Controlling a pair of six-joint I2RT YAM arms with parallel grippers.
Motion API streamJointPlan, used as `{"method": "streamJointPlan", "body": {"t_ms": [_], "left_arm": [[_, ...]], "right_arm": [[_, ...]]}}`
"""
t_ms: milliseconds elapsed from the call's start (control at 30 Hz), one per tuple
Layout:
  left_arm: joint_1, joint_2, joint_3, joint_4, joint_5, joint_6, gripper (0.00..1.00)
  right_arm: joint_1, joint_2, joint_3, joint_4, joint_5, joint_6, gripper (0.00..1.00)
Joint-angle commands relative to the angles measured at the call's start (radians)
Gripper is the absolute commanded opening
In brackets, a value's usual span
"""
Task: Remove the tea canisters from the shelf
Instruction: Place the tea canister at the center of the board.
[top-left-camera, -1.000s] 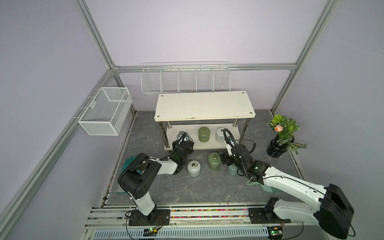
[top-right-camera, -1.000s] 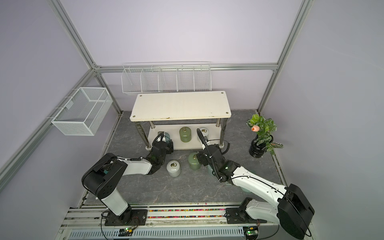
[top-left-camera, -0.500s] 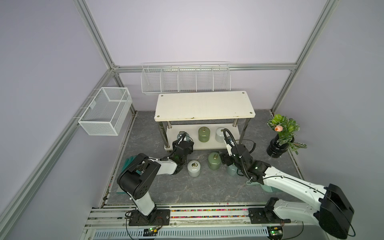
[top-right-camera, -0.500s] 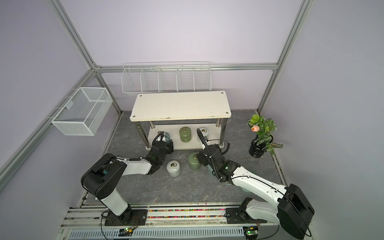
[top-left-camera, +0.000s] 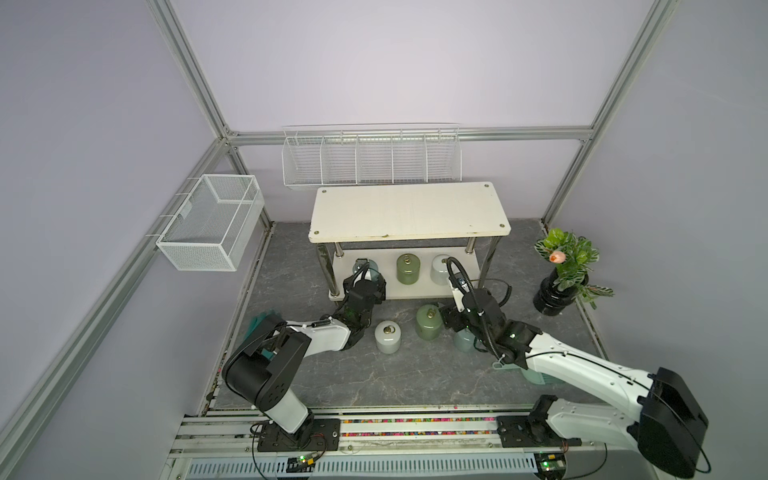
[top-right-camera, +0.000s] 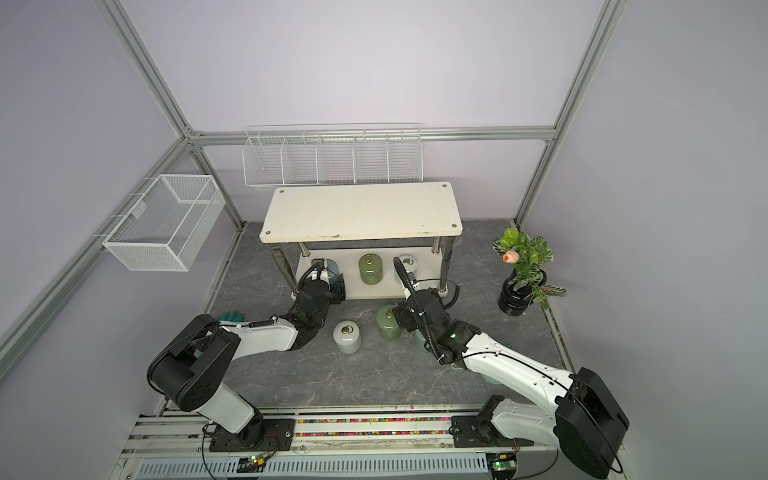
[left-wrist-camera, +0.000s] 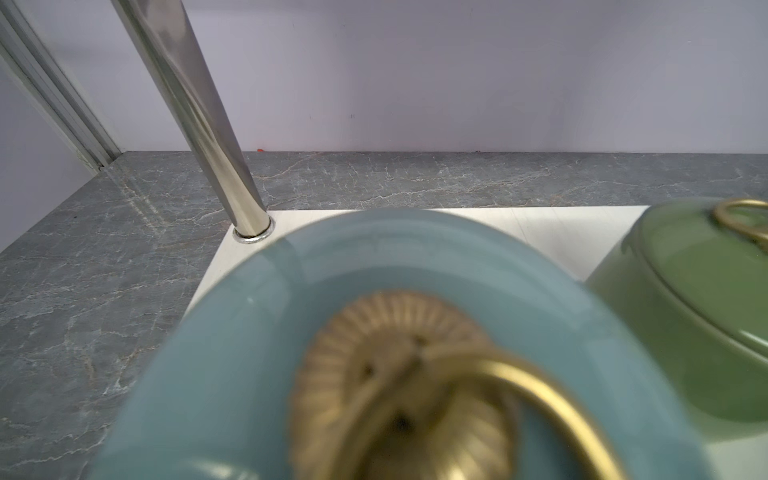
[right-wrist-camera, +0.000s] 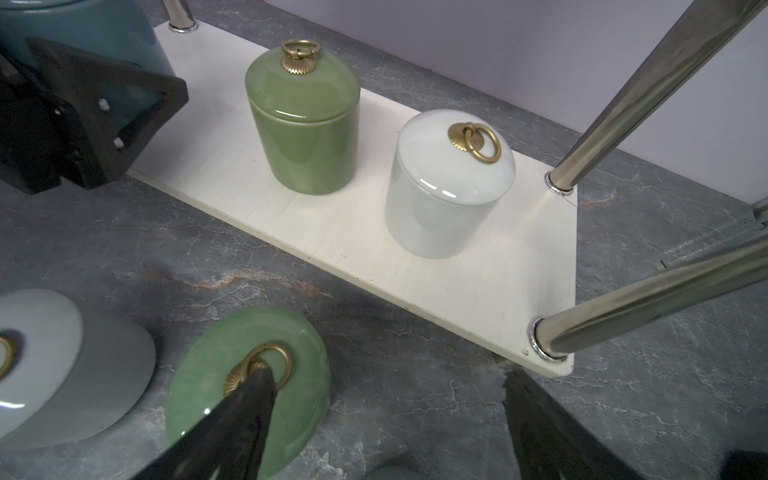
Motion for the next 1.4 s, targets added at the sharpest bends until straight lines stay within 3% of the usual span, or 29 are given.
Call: {"method": "streamJointPlan", "body": {"t_ms": [0, 867, 1367], "left_arm": [[0.003, -0.057, -0.01, 0.056, -0.006, 0.011, 0.77], [-0.015, -0.266, -0.172, -0.03, -0.046, -0.028, 0.77], [-0.04, -0.308, -0.266, -0.01, -0.082, -0.076, 0.77]], "right_arm": [[-0.001, -0.007, 0.016, 0.009, -0.014, -0.001, 0.89], [0.012, -0.011, 0.019, 0.009, -0.017, 0.008, 0.89], [0.031, 0.012, 0.052, -0.018, -0.007, 0.005, 0.89]]}}
